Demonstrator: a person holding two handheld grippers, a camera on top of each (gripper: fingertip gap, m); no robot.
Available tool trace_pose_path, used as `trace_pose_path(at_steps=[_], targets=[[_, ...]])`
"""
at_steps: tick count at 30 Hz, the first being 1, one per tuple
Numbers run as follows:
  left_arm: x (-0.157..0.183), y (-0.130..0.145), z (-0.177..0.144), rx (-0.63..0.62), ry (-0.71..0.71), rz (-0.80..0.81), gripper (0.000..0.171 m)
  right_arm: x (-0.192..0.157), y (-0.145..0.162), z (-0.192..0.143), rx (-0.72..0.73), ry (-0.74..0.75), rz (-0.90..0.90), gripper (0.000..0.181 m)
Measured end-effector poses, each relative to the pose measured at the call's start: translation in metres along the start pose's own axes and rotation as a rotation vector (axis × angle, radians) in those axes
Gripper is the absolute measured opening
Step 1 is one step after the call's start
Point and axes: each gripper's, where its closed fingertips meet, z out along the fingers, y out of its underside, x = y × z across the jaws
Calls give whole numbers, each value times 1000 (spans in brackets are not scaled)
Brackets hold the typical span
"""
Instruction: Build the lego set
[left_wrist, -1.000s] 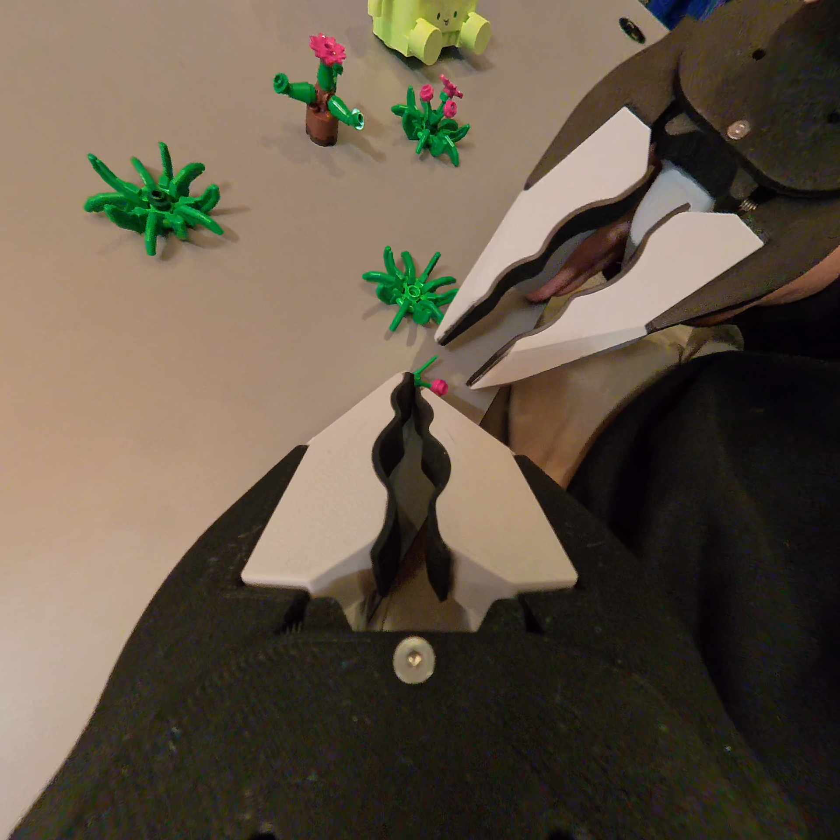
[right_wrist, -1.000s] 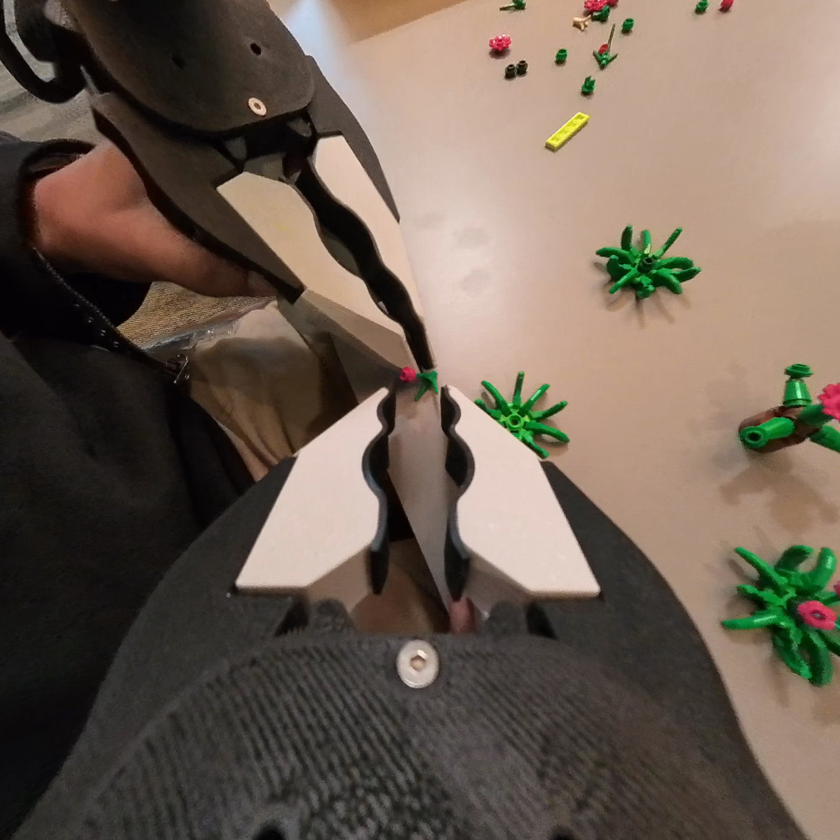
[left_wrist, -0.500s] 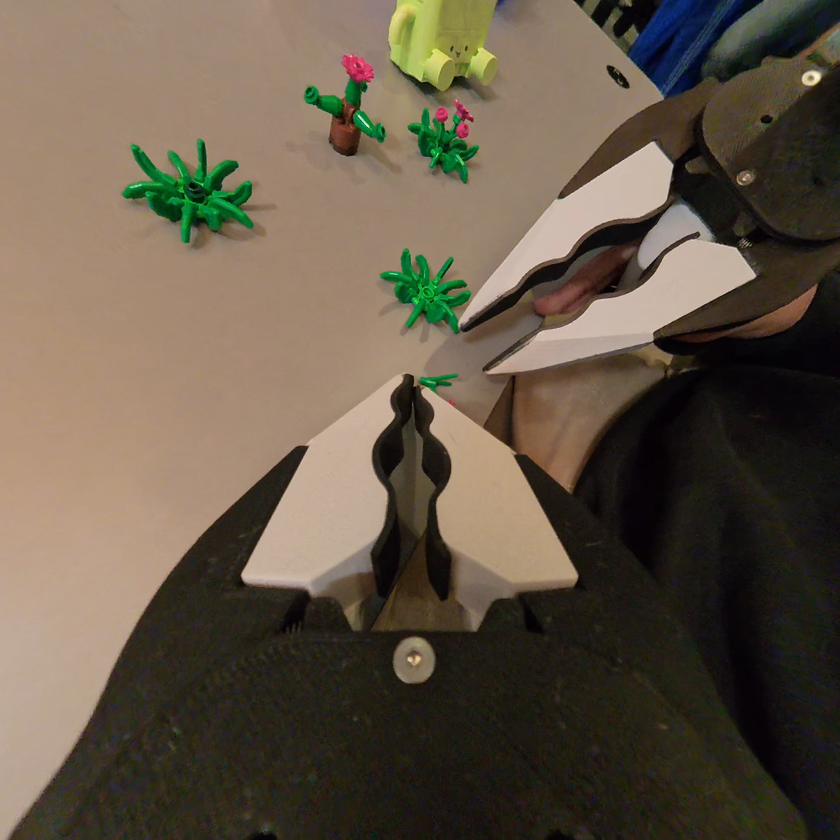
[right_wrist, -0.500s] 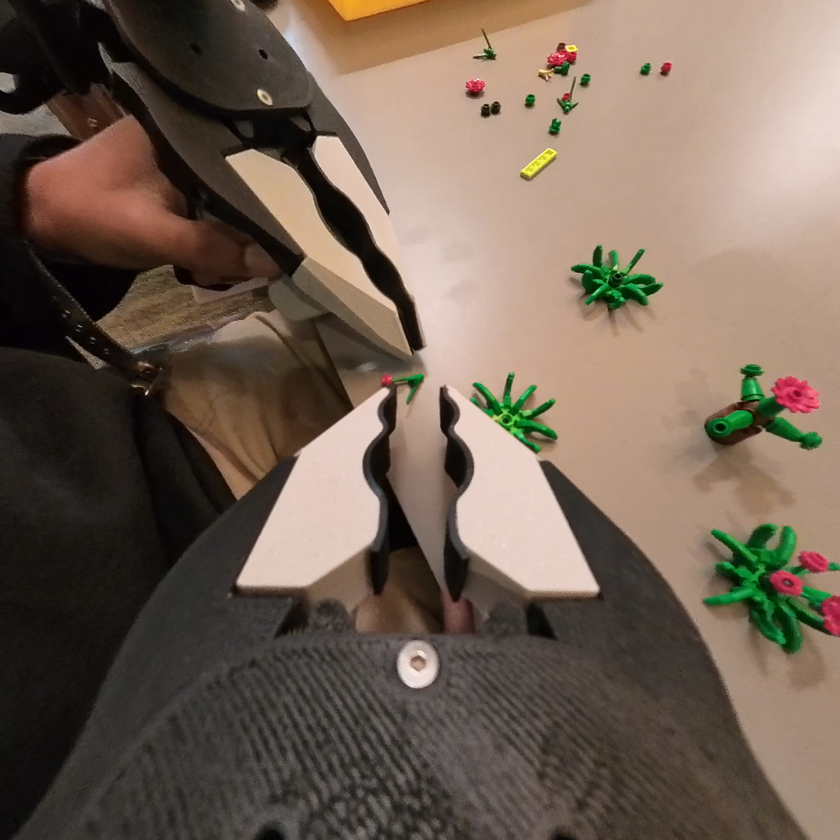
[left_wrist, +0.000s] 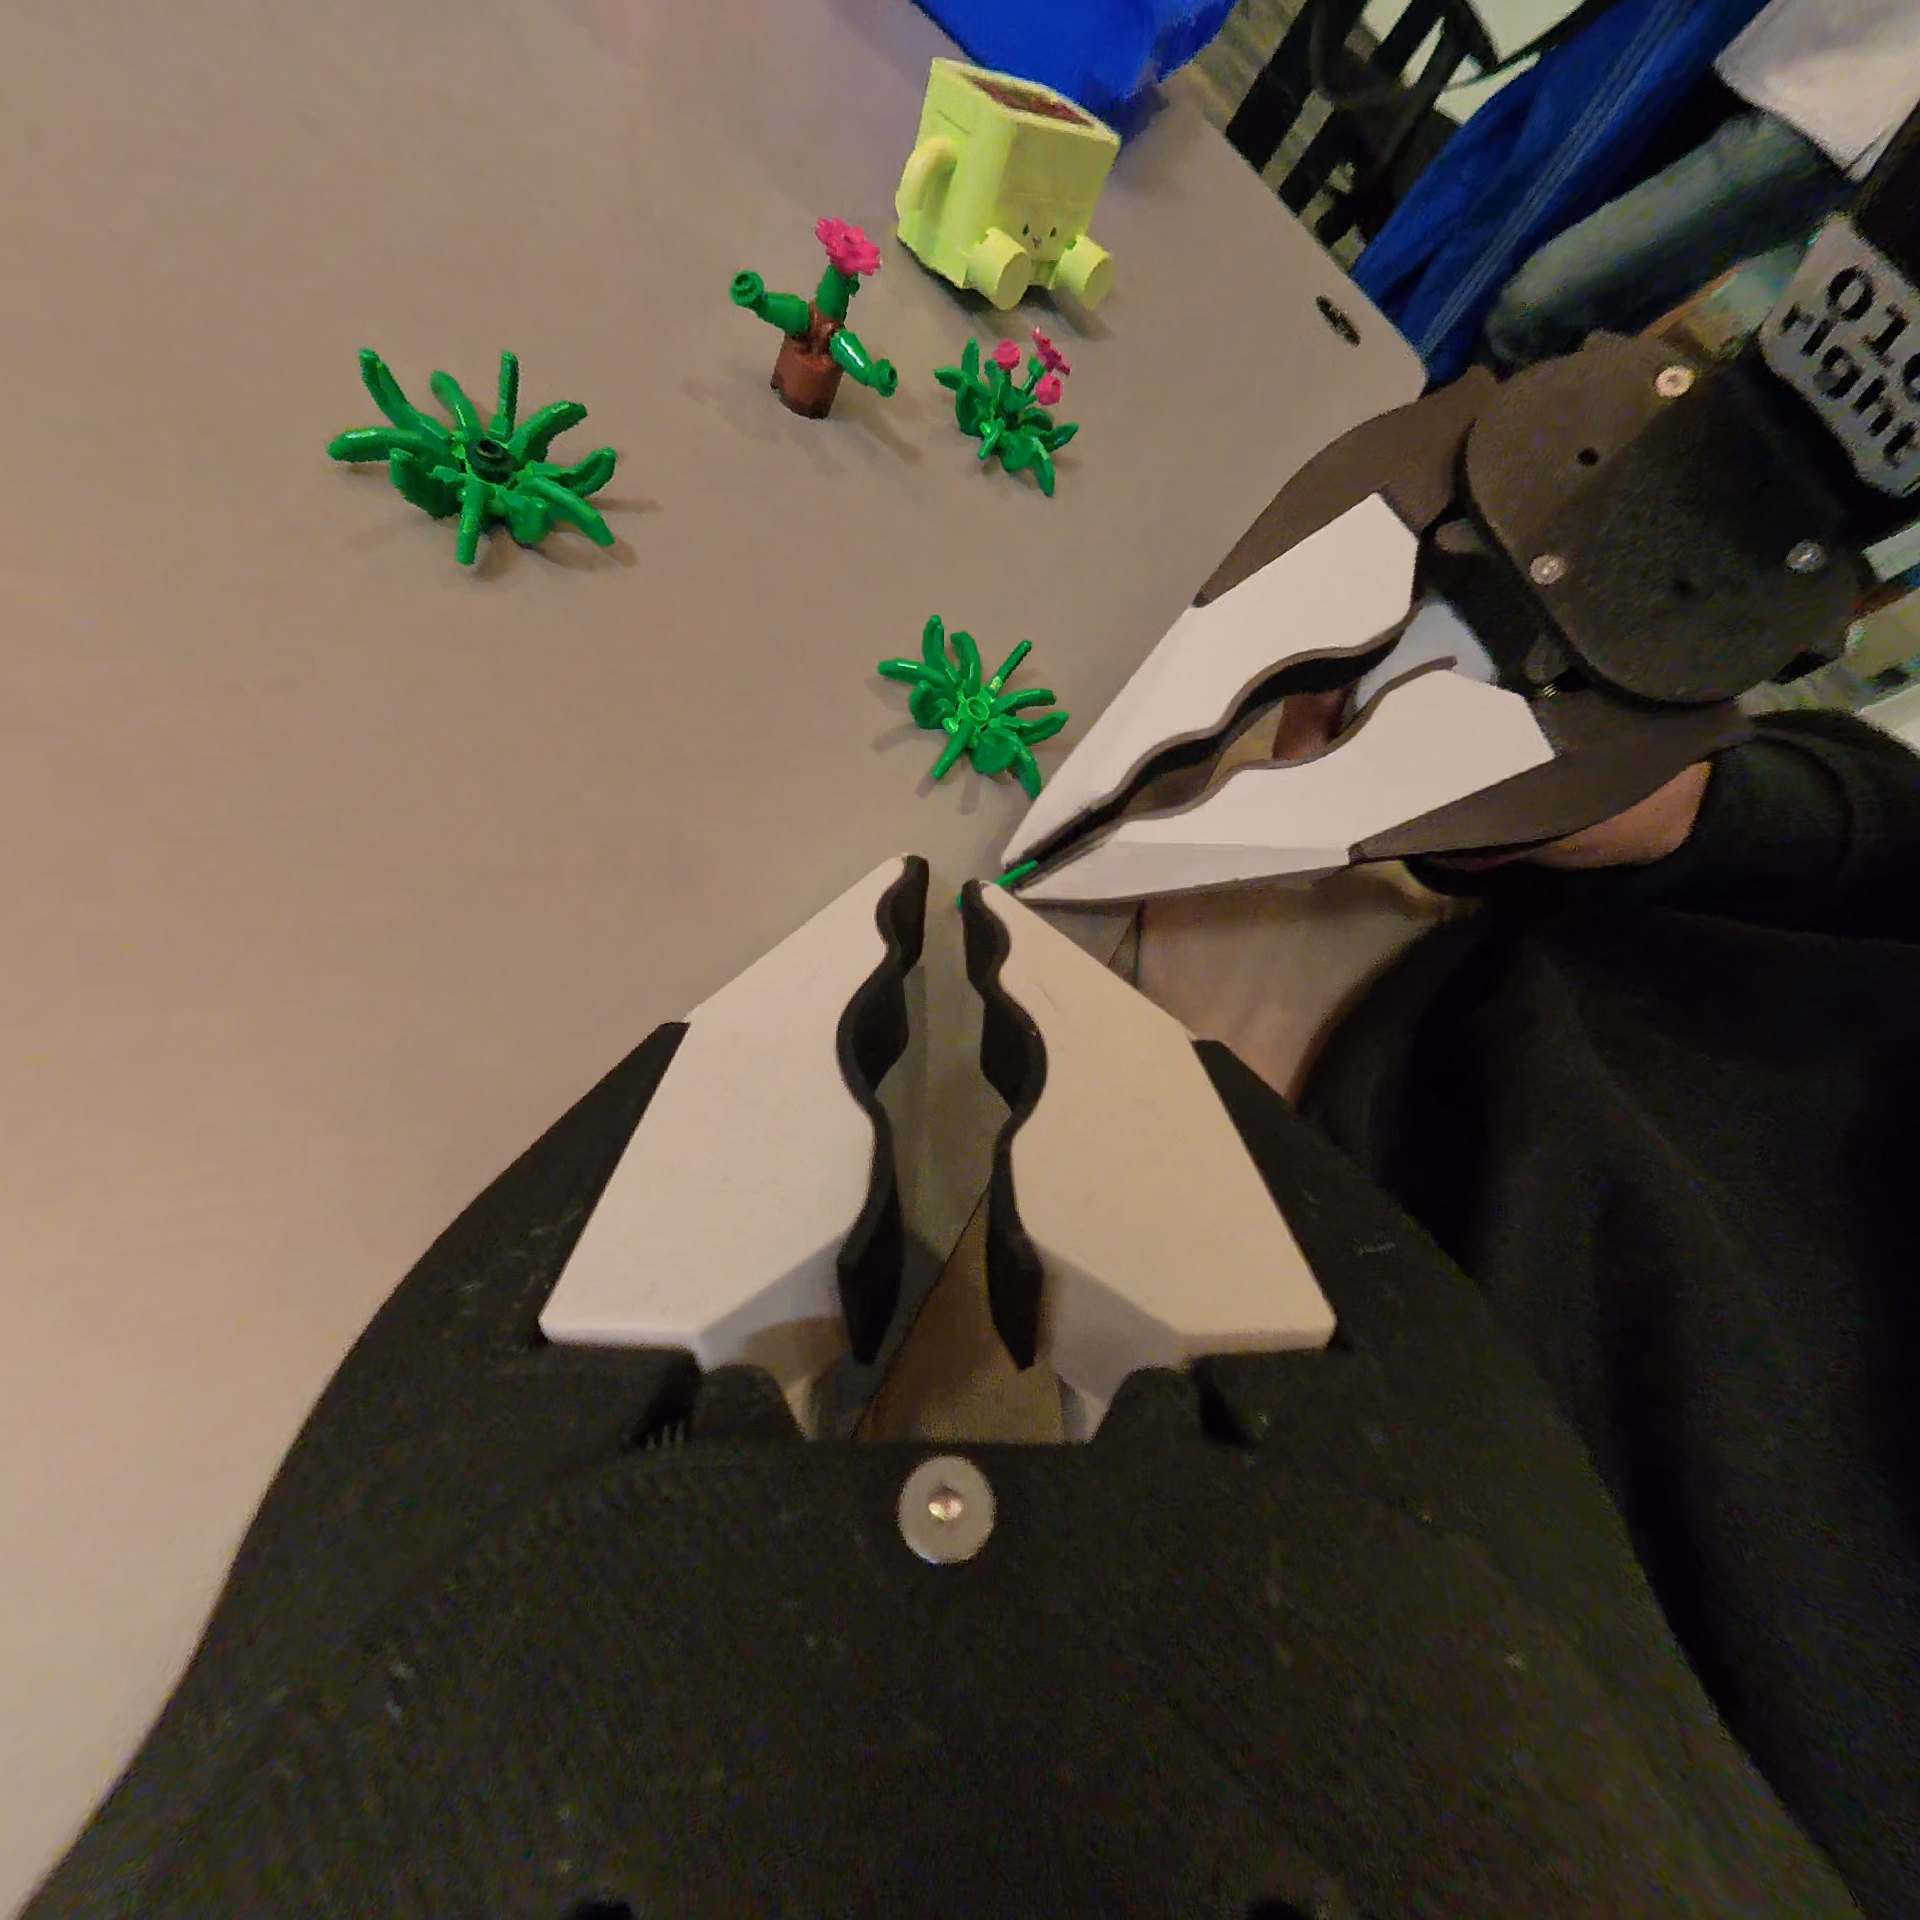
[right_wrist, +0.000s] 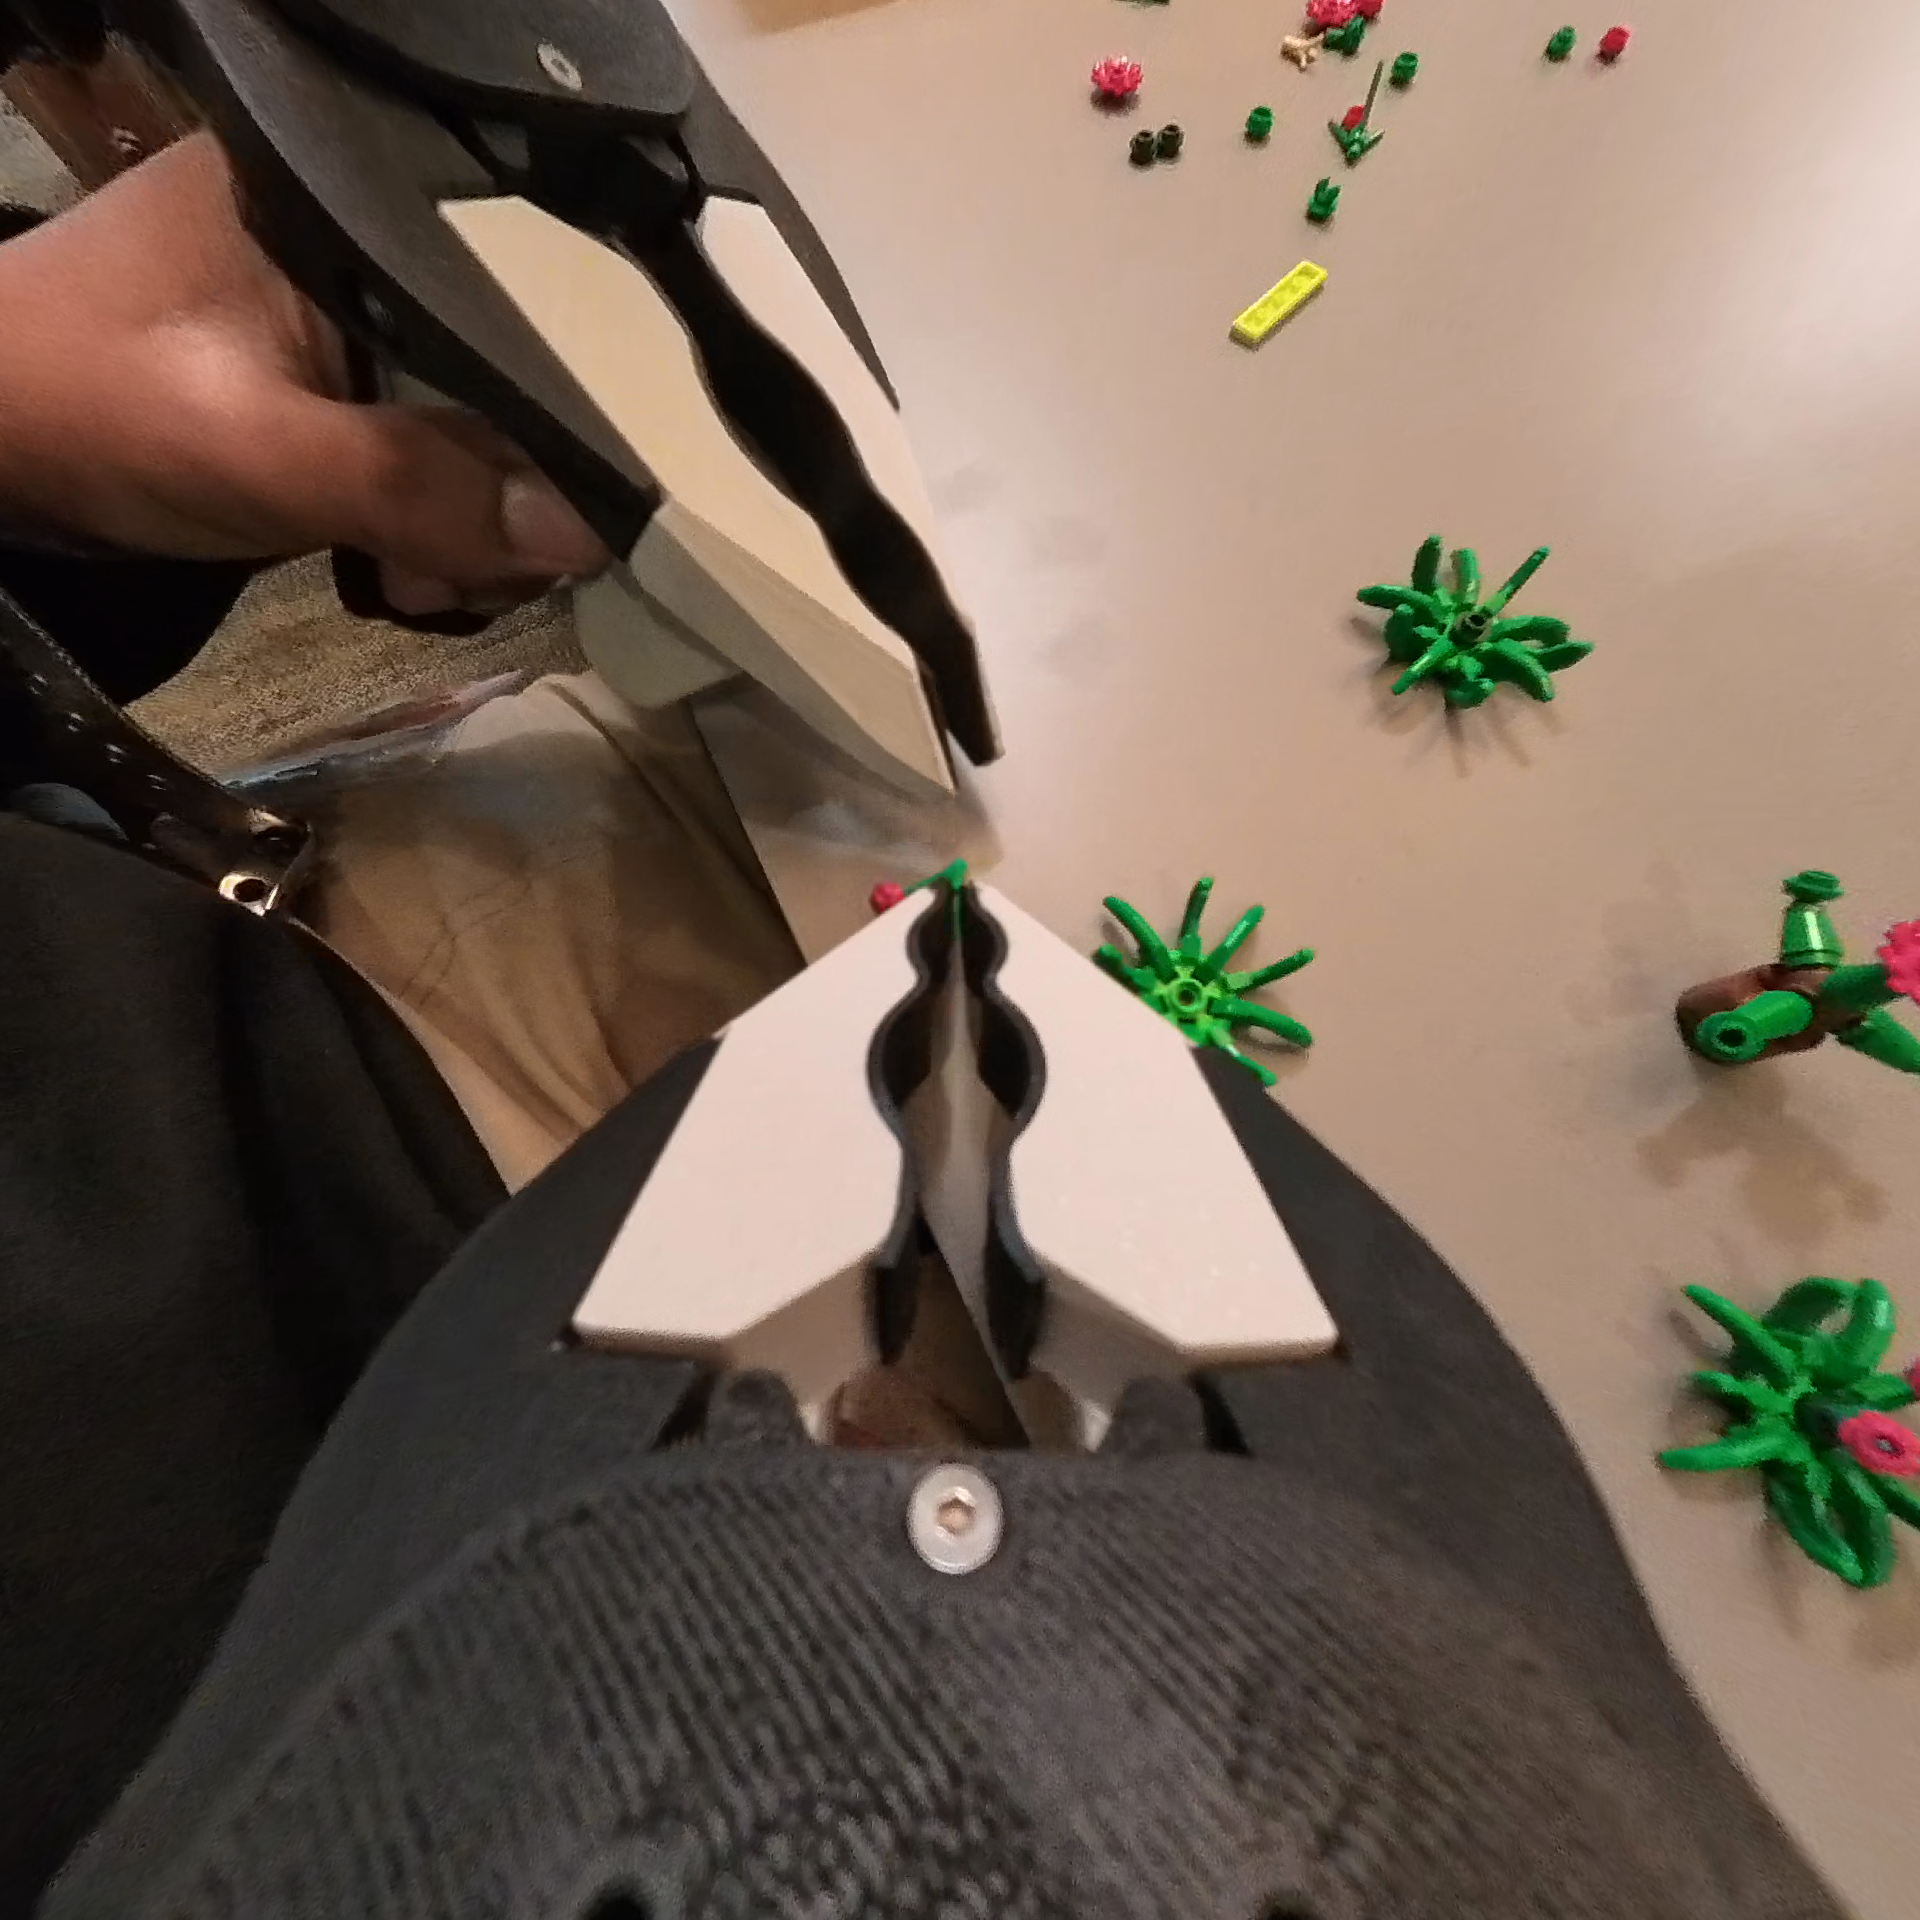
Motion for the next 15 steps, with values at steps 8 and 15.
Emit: trace_pose_path(at_steps=[8,15], targets=[[16,-13,-10,102,238,-169,21,3,-16,-13,107,13,-65,0],[45,-29,-30,179,604,-354,26,-14,-42,-39,261,27,-338,0]])
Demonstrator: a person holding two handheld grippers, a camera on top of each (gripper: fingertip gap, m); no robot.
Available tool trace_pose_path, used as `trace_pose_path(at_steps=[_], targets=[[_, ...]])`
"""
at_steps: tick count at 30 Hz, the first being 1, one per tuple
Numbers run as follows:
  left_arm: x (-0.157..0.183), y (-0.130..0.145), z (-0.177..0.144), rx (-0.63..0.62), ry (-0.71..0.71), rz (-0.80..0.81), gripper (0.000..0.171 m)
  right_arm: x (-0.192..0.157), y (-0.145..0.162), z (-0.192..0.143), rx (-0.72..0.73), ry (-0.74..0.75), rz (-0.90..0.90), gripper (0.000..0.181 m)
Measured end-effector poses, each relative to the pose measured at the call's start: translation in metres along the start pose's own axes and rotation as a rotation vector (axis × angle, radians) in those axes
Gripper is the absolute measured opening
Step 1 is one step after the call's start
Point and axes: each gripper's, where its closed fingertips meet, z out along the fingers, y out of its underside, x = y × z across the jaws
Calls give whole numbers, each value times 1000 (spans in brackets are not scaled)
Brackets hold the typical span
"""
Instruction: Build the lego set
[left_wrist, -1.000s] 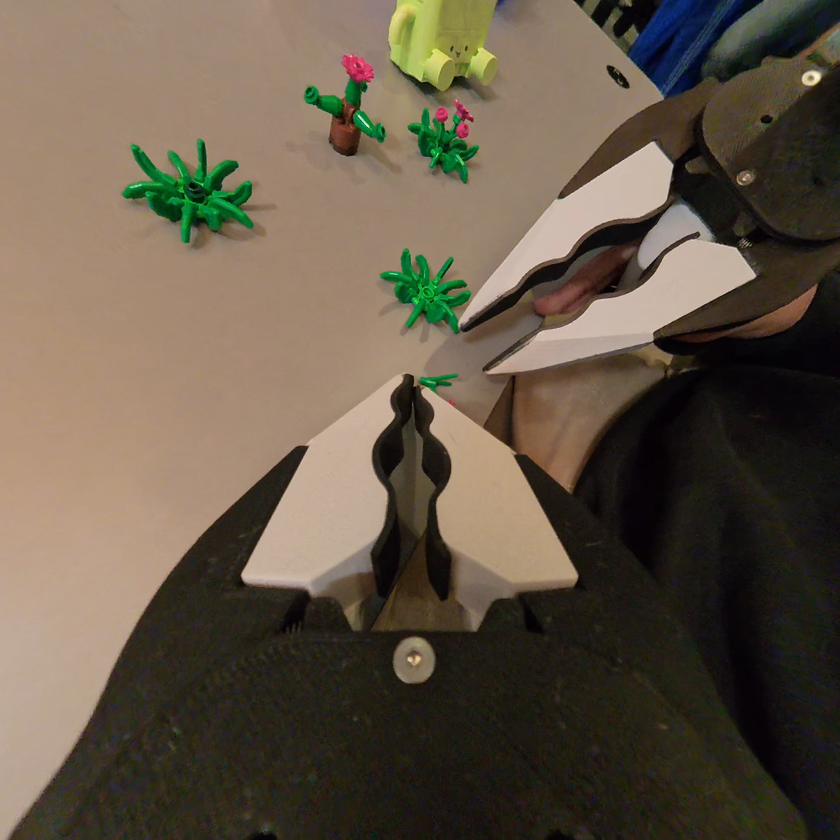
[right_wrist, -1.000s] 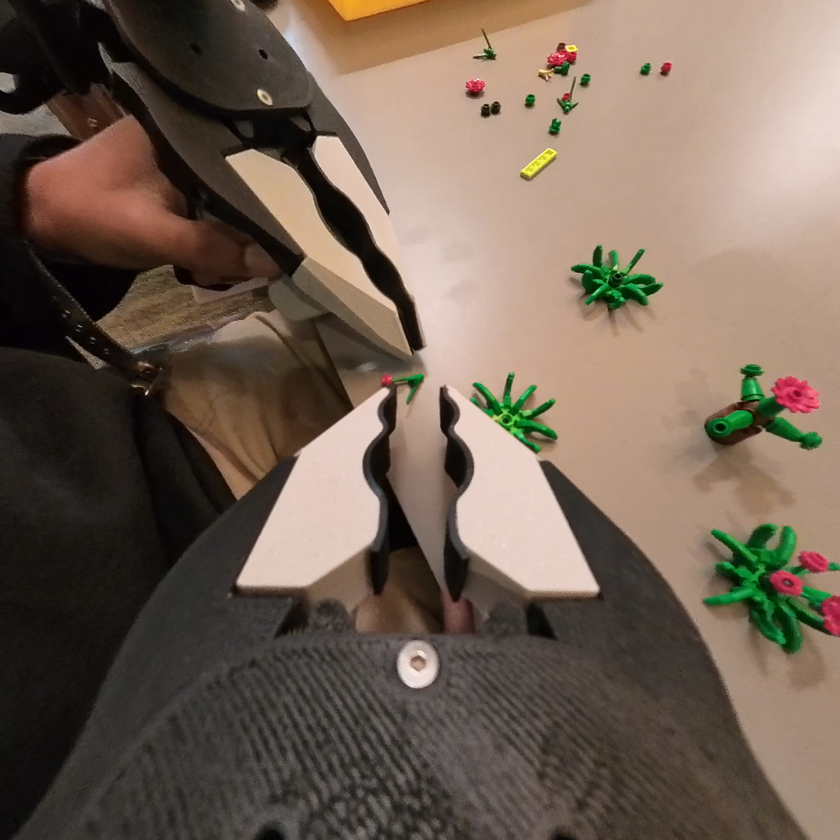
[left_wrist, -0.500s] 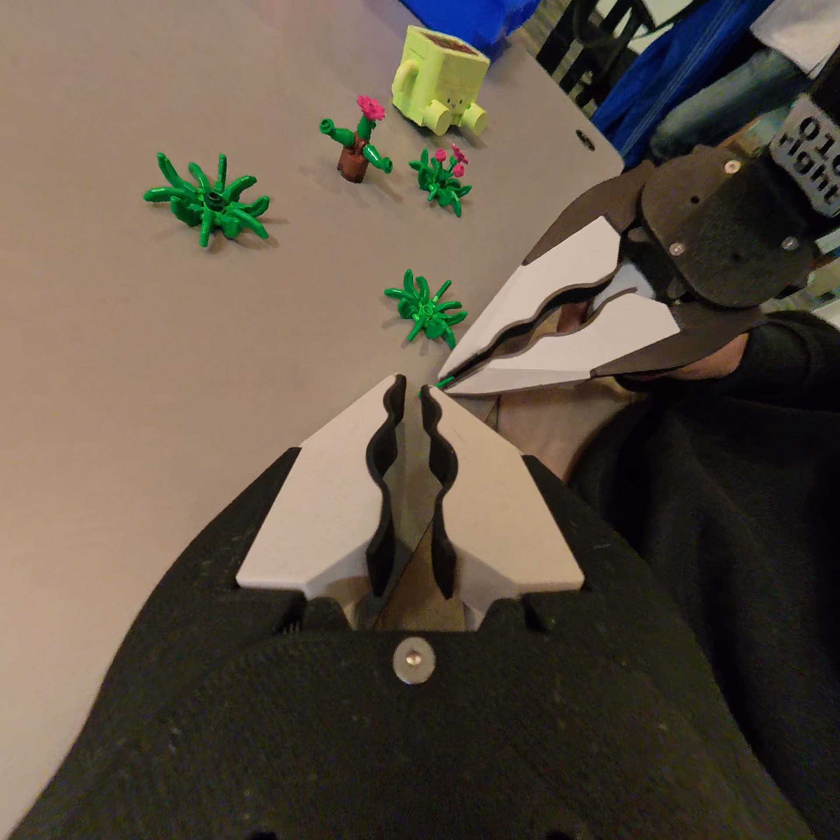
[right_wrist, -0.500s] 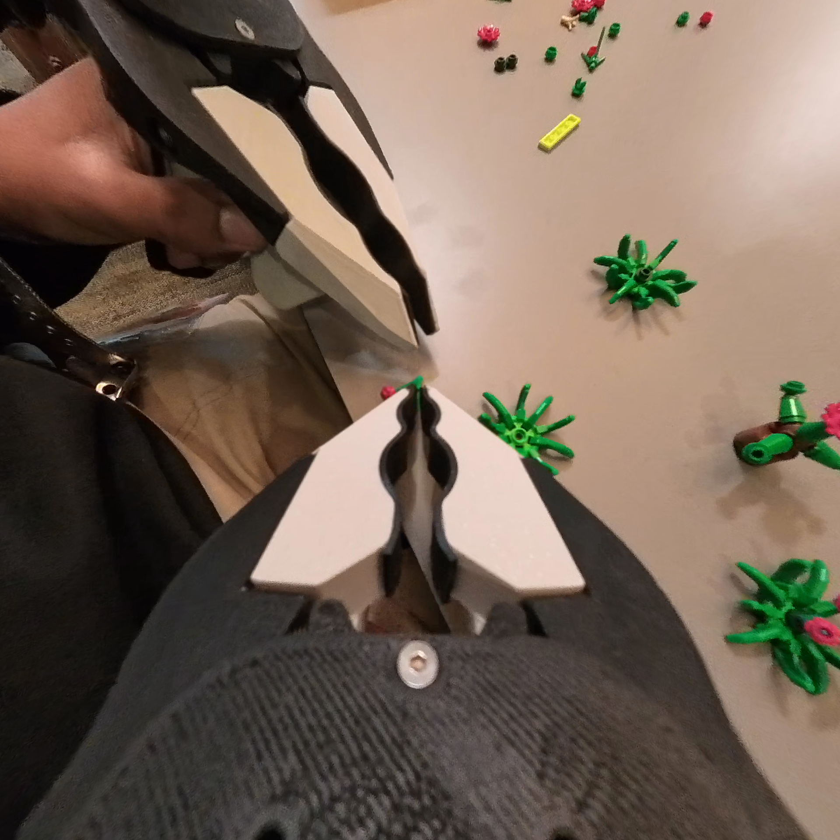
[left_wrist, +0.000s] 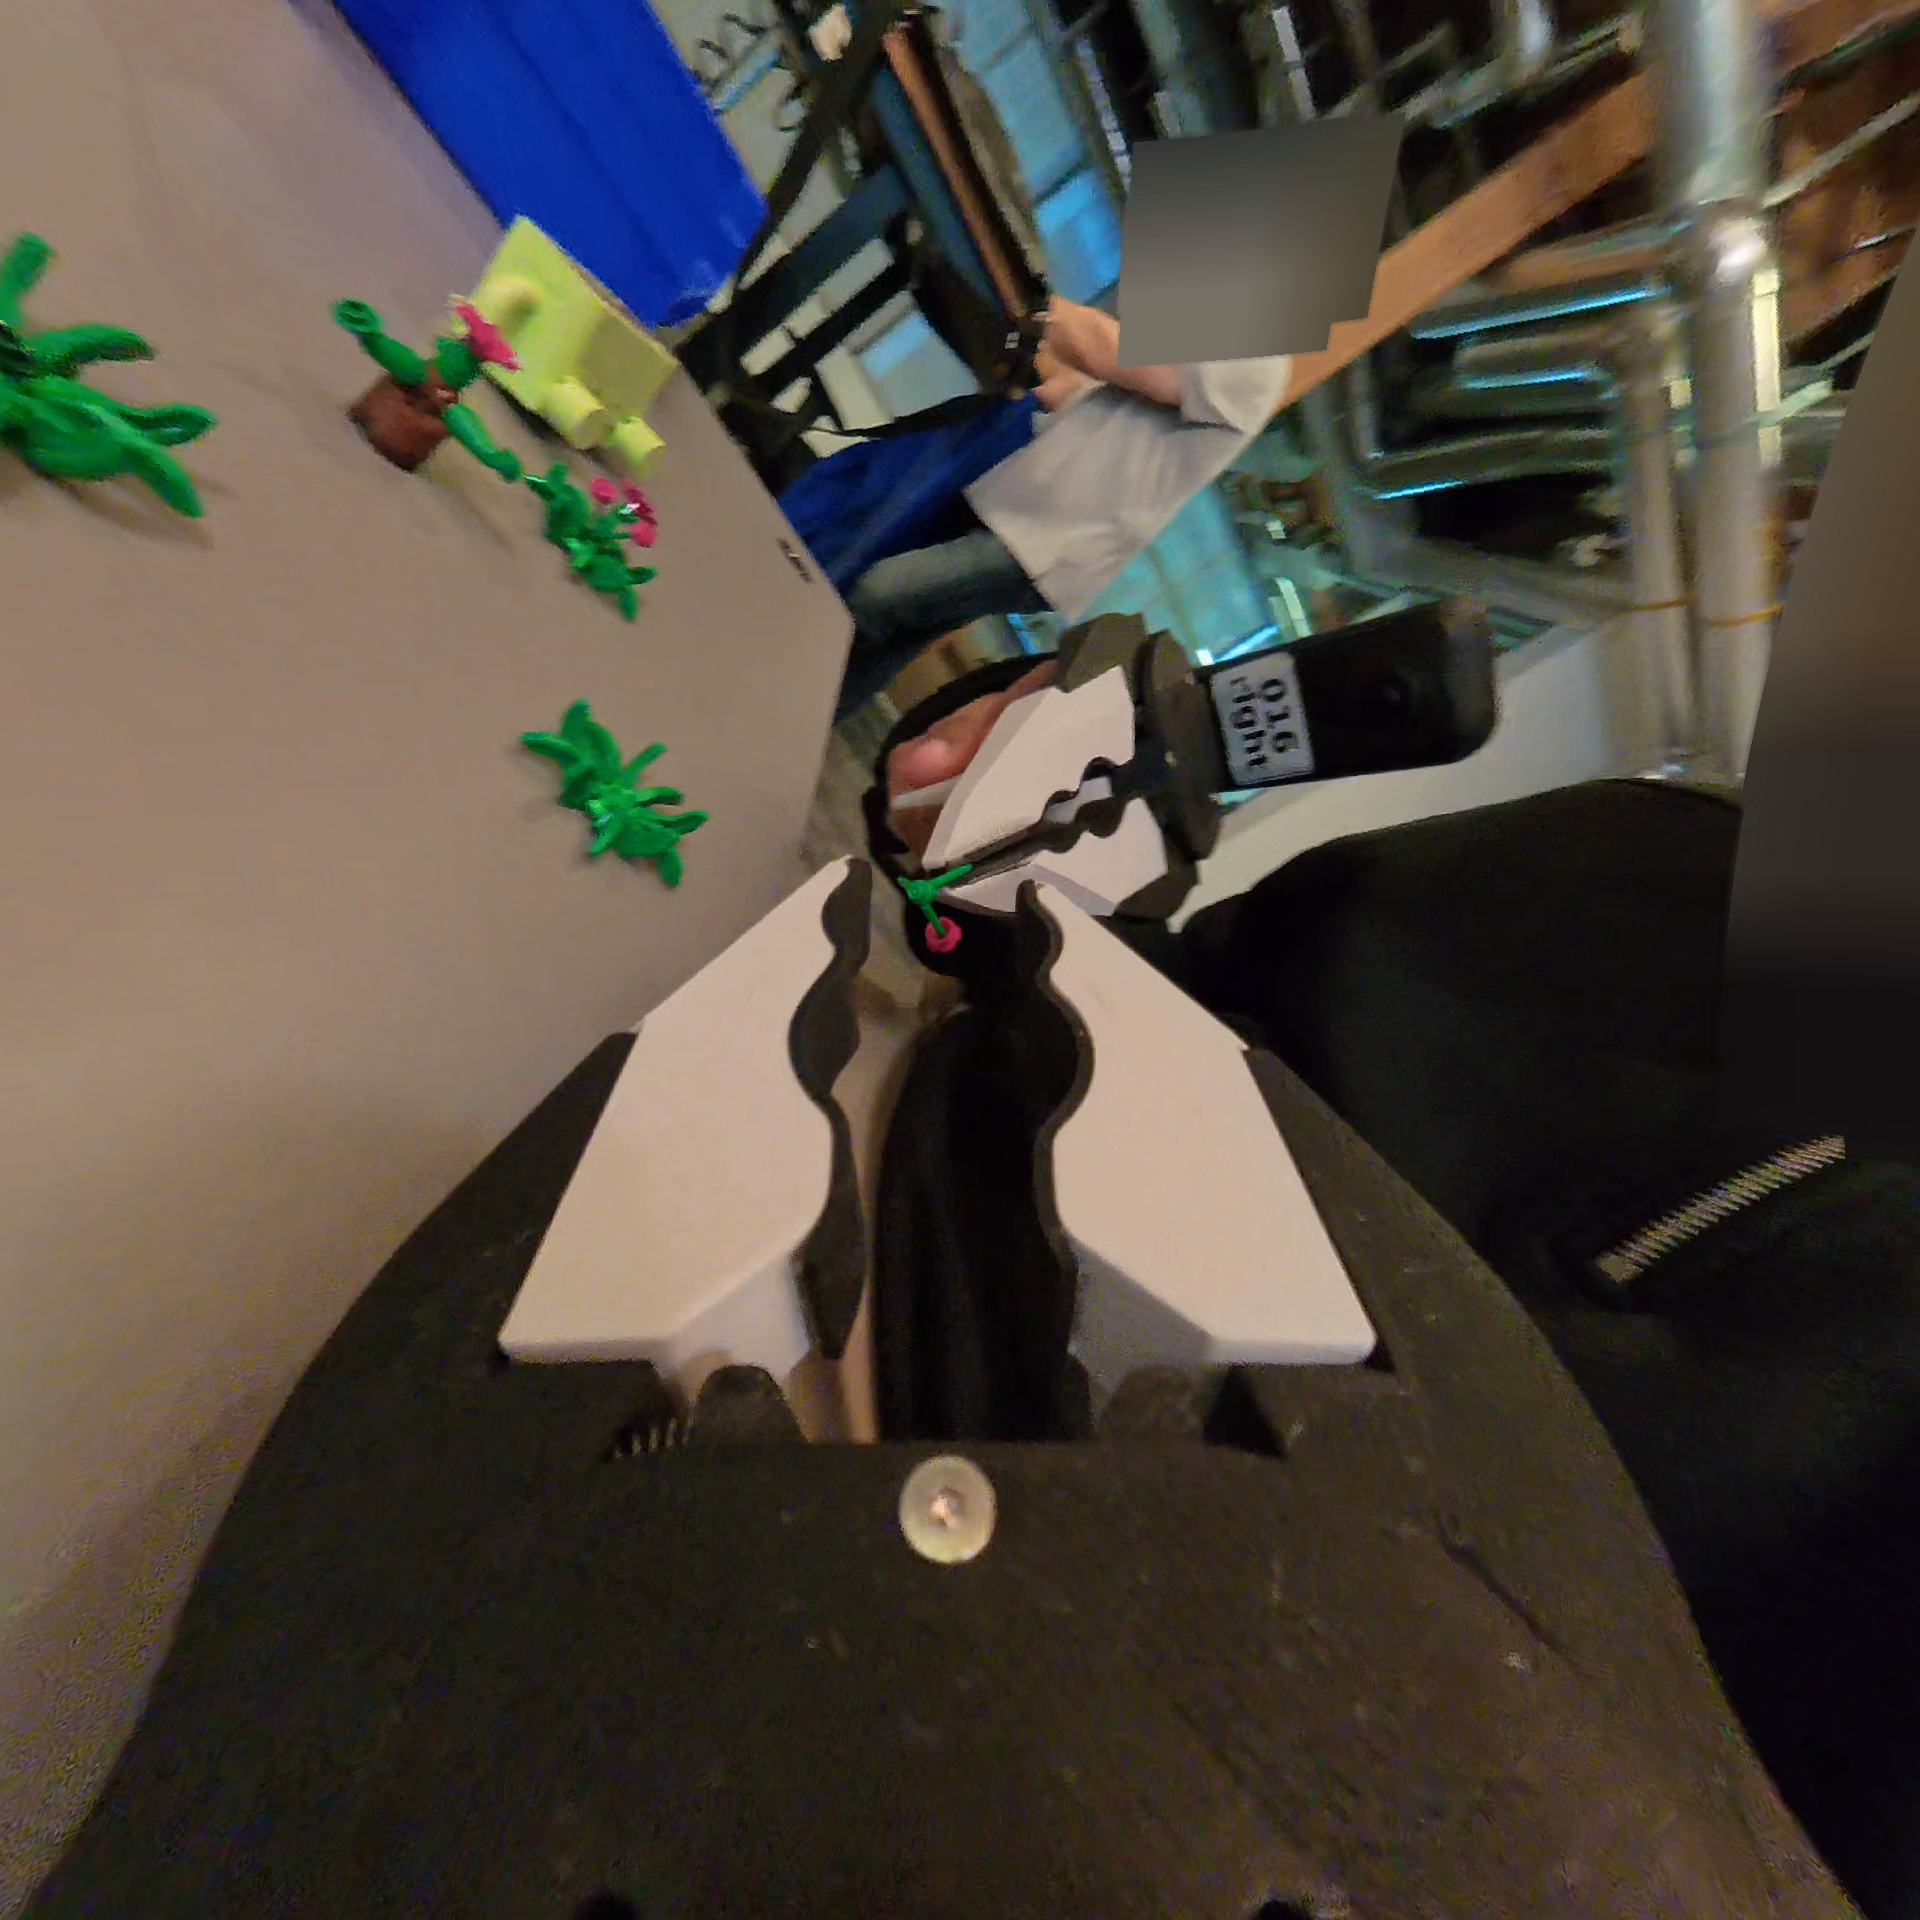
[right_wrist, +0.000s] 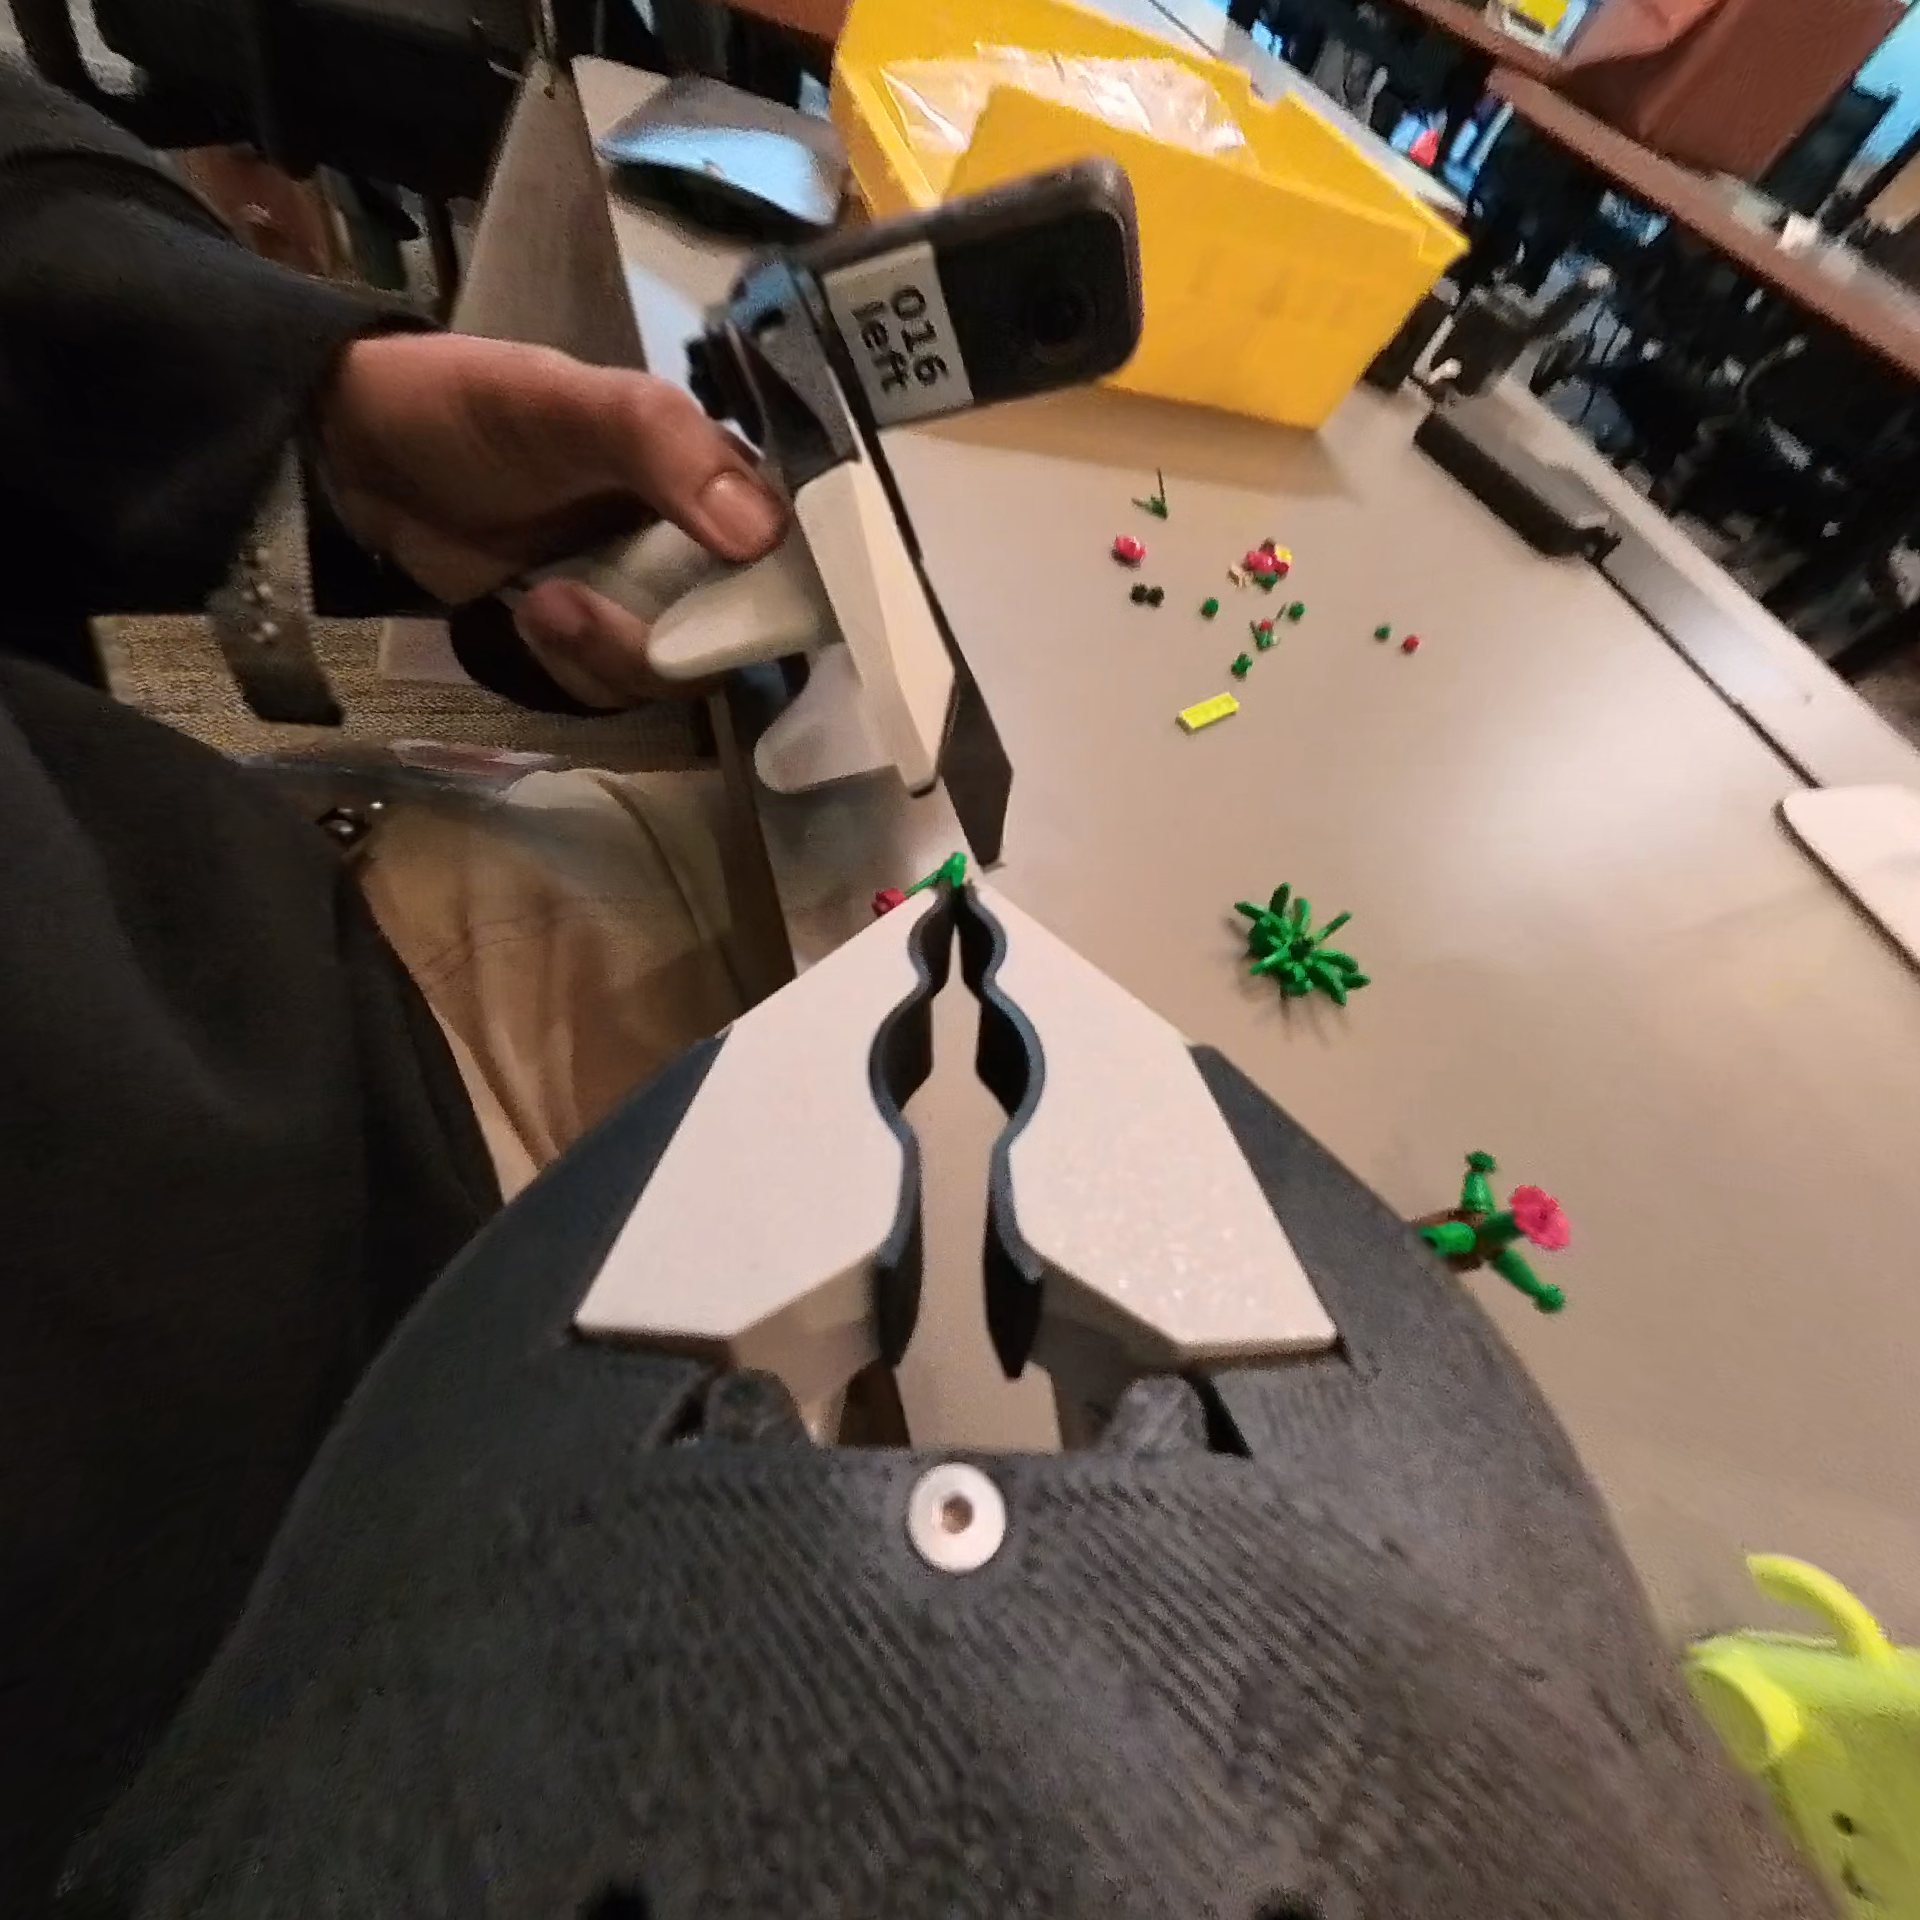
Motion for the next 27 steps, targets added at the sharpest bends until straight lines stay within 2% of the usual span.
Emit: trace_pose_path(at_steps=[4,9,13,27], targets=[[13,4,3,-17,107,-44,23,-7,-16,-12,83,-39,-50,0],[24,13,10,-71,169,-37,13,-11,-21,-15,94,-46,-84,0],[22,13,9,-72,156,-31,4,-13,-22,-14,96,-48,-97,0],[16,13,9,-76,90,21,4,-14,-17,-12,50,-49,-119,0]])
